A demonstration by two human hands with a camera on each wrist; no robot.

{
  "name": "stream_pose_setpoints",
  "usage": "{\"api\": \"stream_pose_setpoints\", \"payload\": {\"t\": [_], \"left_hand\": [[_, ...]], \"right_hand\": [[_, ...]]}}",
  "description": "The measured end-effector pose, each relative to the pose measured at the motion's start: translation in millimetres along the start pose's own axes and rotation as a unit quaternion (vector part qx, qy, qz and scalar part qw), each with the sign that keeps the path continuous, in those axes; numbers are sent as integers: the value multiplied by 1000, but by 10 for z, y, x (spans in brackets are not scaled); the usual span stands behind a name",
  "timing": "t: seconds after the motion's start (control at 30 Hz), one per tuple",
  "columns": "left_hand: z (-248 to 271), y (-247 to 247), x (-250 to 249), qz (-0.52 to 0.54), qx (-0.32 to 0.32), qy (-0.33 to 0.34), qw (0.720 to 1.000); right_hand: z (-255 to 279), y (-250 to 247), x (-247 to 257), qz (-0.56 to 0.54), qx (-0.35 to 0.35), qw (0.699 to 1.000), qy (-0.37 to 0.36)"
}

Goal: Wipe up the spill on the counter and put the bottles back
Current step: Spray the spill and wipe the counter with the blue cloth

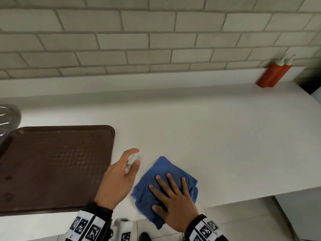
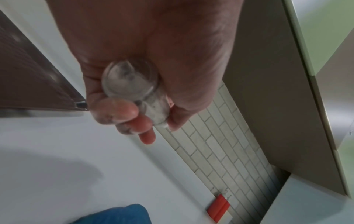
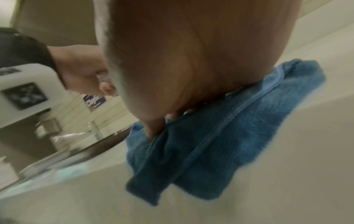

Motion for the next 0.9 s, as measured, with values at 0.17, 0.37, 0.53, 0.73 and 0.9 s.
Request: {"api": "stream_pose_setpoints", "payload": {"t": [0.17,0.37,0.53,0.73,0.9], "left_hand": [[-171,148,-192,-8,-6,-5,1000],[-278,288,-405,-25,-30,-28,999],[-497,522,-708,-42,-53,-46,997],[-674,857,-1019,-40,-69,-57,995],[-712,869,-991,-39,-82,-89,992]], "right_hand": [[-270,-184,-747,-13,8,996,85],[-494,-526,-1824,-59,-3,986,153],[-722,-741,-2658,-69,19,981,183],[-1243,-1030,-3107,-64,38,981,181],[-1629,-1132,-2958,-49,47,987,148]]}}
Point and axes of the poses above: each hand's wrist, its own z-axis away from the middle knuckle, its own y-axis out of the palm, x = y × z, the point moved 7 cm from there along -z, towards the middle knuckle
